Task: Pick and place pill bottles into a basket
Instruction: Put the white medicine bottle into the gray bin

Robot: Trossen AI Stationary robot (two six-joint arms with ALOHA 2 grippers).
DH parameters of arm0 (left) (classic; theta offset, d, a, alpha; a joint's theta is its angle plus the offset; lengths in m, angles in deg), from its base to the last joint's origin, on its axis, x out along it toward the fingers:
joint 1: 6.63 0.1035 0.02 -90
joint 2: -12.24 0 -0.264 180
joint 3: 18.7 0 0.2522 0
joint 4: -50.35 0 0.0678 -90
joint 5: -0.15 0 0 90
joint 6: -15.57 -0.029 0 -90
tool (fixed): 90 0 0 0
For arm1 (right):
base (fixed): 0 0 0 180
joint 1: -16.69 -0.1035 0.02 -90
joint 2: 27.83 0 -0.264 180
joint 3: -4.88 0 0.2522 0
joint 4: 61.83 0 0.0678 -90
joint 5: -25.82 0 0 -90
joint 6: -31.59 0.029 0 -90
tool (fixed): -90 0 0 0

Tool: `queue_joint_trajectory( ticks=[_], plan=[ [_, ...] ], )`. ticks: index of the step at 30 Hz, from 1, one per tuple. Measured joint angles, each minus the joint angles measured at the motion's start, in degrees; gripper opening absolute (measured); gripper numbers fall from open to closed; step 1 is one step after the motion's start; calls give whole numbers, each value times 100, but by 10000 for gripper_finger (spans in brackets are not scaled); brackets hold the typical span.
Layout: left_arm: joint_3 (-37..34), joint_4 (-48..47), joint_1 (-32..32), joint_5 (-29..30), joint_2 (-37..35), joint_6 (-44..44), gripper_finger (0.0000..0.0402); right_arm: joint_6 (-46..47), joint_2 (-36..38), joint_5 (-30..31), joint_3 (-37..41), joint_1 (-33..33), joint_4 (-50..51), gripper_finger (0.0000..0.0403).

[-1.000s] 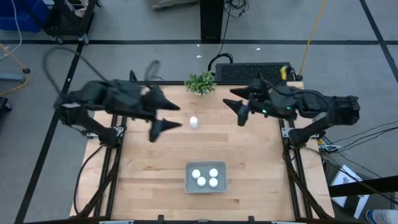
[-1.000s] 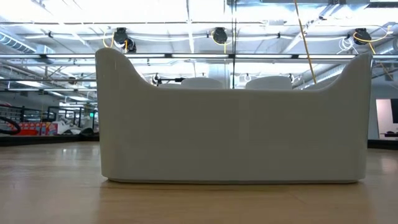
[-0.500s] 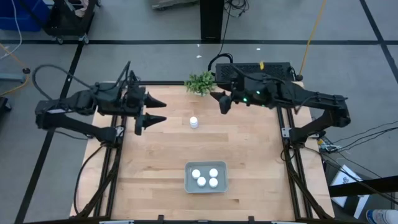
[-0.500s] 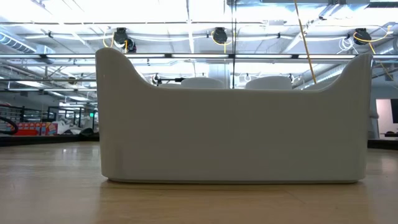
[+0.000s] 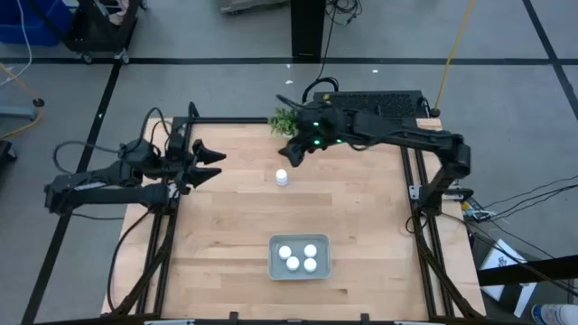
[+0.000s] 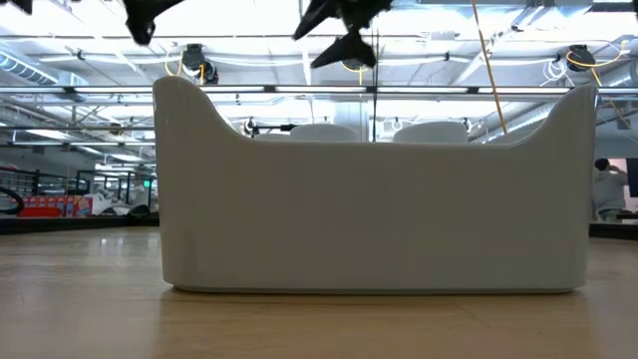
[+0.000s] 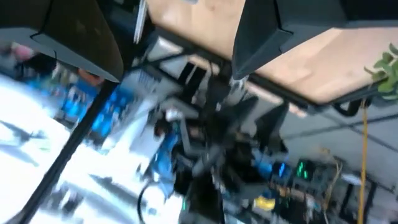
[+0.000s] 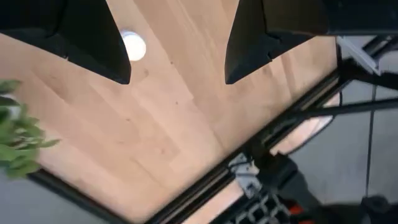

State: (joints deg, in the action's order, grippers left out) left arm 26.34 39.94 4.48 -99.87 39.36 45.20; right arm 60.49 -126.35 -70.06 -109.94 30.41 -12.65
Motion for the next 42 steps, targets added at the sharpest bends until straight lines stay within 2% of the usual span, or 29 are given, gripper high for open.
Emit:
queue_joint_trajectory(
  ticks=[3,5,8,13,25,31,42],
  plan=[
    [-588,601,137,79,-350,458,308,-221,-582,-424,-545,121,289,254],
    [-913,1048,187,154,-477,799,308,-439,-1093,-589,-1085,170,976,254],
    [-1223,1552,210,178,-580,992,308,-887,-1896,-502,-1910,203,2003,254],
    [-1291,1637,210,256,-557,985,308,-1123,-2760,-500,-2805,259,3099,254],
    [-1291,1624,204,251,-551,898,308,-1024,-3214,-771,-2874,222,3023,254],
    [-1291,1624,204,208,-551,884,308,-1038,-3339,-469,-2874,200,2976,254],
    [-1291,1625,204,85,-549,927,308,-1029,-3596,-468,-2867,221,2932,254]
  ],
)
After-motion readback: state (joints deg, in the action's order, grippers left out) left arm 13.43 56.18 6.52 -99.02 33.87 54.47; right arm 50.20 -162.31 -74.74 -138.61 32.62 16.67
